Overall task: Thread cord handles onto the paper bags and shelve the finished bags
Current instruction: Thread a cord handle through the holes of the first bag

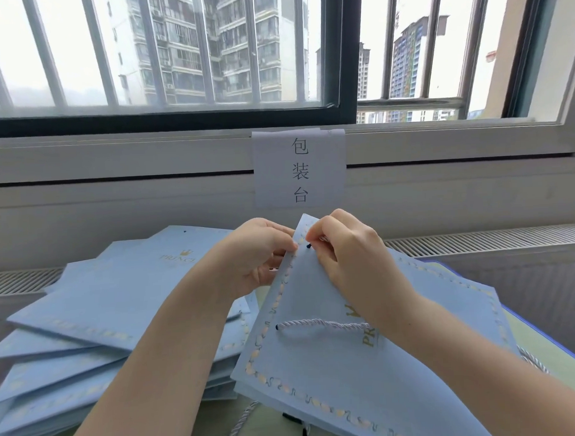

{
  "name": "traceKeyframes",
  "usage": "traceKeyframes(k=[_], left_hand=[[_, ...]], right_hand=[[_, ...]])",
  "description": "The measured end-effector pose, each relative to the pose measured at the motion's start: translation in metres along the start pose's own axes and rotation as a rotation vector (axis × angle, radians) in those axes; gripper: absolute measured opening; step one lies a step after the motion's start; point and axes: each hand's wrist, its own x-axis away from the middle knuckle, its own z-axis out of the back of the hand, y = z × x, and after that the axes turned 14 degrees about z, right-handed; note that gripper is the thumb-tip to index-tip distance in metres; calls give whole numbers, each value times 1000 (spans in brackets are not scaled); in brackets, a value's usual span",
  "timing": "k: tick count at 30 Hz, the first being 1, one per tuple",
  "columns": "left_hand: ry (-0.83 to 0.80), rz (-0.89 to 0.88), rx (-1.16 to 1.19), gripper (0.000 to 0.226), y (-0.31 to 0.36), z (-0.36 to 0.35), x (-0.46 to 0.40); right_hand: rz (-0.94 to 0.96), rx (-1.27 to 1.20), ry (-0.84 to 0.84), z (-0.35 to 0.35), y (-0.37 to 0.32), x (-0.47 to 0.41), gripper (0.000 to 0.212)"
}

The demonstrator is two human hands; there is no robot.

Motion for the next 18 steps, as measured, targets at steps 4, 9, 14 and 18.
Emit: traceKeyframes(k=[4, 9, 14, 18], left_hand=[[3, 7, 9, 26, 1, -1, 2], [-36, 25, 63, 34, -3, 3, 1], [-54, -1, 91, 20, -7, 1, 1], [12, 18, 88, 18, -9, -1, -3]], right_hand=[[18, -14, -18, -2, 0, 2, 12], [-141, -132, 17, -1, 6, 4, 8], [-275, -302, 56, 1, 7, 4, 14], [-317, -383, 50, 1, 8, 4, 14]])
